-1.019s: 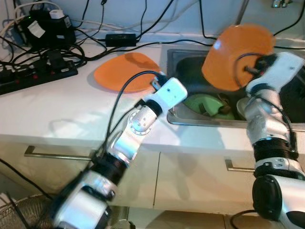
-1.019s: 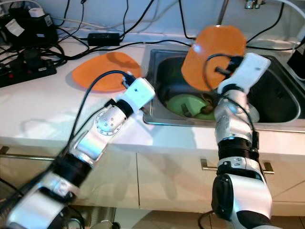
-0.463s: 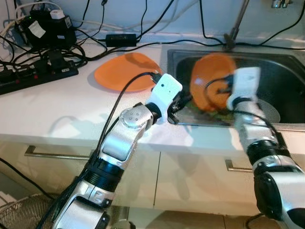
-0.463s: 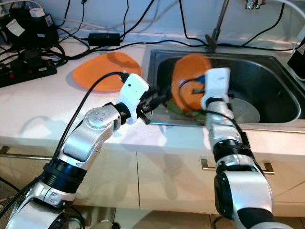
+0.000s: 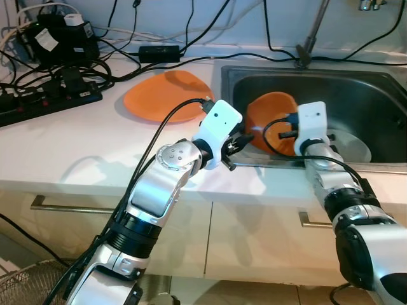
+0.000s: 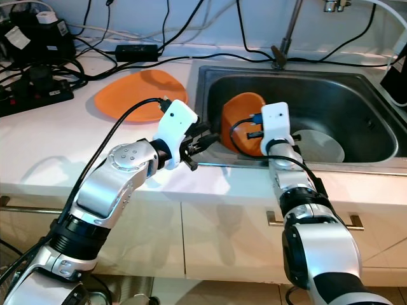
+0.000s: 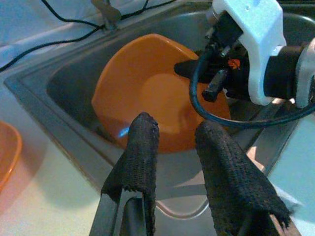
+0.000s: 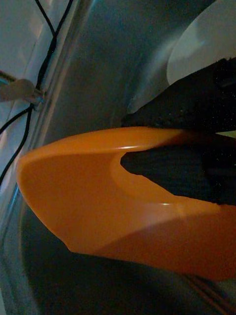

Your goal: Kitchen organization

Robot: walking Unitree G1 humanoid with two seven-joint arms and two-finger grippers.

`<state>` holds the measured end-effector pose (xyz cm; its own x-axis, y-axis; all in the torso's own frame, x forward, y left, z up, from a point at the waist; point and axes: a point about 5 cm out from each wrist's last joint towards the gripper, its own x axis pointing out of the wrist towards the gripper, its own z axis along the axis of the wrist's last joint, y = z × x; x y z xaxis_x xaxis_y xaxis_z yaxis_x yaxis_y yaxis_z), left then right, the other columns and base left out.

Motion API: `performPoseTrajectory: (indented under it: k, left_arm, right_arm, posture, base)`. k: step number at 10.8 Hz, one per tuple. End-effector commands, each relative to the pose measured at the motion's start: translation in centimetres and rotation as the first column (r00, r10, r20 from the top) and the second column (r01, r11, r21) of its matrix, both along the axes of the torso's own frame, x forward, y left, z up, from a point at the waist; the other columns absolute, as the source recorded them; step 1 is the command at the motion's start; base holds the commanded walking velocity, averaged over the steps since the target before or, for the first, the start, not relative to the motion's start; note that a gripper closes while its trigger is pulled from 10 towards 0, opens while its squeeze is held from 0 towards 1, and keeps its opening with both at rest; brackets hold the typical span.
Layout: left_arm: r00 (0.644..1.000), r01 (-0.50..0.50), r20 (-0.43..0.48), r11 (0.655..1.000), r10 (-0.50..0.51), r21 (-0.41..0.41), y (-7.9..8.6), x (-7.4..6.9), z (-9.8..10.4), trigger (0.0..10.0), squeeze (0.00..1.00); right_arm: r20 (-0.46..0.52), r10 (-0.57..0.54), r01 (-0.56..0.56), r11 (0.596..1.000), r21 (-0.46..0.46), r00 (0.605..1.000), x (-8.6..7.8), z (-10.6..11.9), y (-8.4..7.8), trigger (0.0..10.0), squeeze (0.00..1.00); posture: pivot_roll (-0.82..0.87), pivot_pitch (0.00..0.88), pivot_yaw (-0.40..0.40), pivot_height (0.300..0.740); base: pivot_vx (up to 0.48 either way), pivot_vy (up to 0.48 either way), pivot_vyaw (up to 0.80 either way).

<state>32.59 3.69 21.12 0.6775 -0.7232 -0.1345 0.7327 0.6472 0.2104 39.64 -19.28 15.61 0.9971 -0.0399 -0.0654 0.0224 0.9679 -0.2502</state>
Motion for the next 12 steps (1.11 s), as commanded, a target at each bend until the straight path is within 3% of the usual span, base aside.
performPoseTrajectory:
  k: [1, 3, 4, 5, 6, 7, 10, 12]
  left_arm:
    - [1.000, 0.010, -0.007, 1.000, -0.010, 0.003, -0.1, -0.3, 0.0, 10.0, 0.00]
    - [1.000, 0.004, -0.024, 1.000, -0.003, 0.014, 0.0, -0.4, -0.1, 10.0, 0.00]
    - [0.999, 0.004, -0.033, 1.000, -0.003, 0.018, 0.0, -0.5, -0.2, 10.0, 0.00]
    - [0.999, 0.000, -0.039, 1.000, 0.000, 0.019, 0.0, -0.5, -0.2, 10.0, 0.00]
    - [0.999, -0.005, -0.043, 1.000, 0.006, 0.021, 0.1, -0.5, -0.3, 10.0, 0.00]
    - [0.999, -0.008, -0.045, 1.000, 0.009, 0.021, 0.2, -0.5, -0.3, 10.0, 0.00]
    - [0.999, -0.028, -0.021, 1.000, 0.029, 0.008, 0.2, -0.4, -0.1, 10.0, 0.00]
    - [0.985, -0.135, 0.105, 0.991, 0.136, -0.012, 0.9, 0.6, 0.8, 10.0, 0.00]
  right_arm:
    - [-0.009, 0.021, -0.021, 1.000, 0.002, 1.000, 0.2, 0.2, 0.6, 10.0, 0.00]
    - [-0.030, 0.035, -0.035, 0.999, 0.012, 0.999, 0.1, -0.3, 1.0, 10.0, 0.00]
    - [-0.045, 0.041, -0.040, 0.999, 0.018, 0.998, 0.1, -0.5, 1.2, 10.0, 0.84]
    - [-0.050, 0.042, -0.041, 0.999, 0.026, 0.998, 0.1, -0.6, 1.3, 10.0, 1.00]
    - [-0.052, 0.044, -0.043, 0.999, 0.027, 0.998, 0.1, -0.6, 1.4, 10.0, 1.00]
    - [-0.053, 0.047, -0.046, 0.999, 0.026, 0.997, 0.1, -0.6, 1.5, 10.0, 0.00]
    - [0.002, 0.056, -0.056, 0.997, 0.050, 0.998, 0.3, 0.2, 1.9, 10.0, 0.00]
    - [0.146, 0.069, -0.083, 0.992, 0.093, 0.987, 0.7, 2.6, 2.4, 10.0, 0.00]
  posture:
    - [0.23, 0.054, -0.030, 0.740]
    - [0.23, 0.059, -0.029, 0.740]
    - [0.23, 0.059, -0.029, 0.740]
    - [0.23, 0.060, -0.030, 0.740]
    - [0.23, 0.062, -0.031, 0.740]
    - [0.23, 0.062, -0.031, 0.740]
    - [0.23, 0.061, -0.032, 0.740]
    - [0.22, 0.060, -0.026, 0.740]
  base:
    - [0.000, 0.000, 0.00]
    - [0.000, 0.000, 0.00]
    - [0.000, 0.000, 0.00]
    - [0.000, 0.000, 0.00]
    - [0.000, 0.000, 0.00]
    - [0.000, 0.000, 0.00]
    - [0.000, 0.000, 0.00]
    - [0.000, 0.000, 0.00]
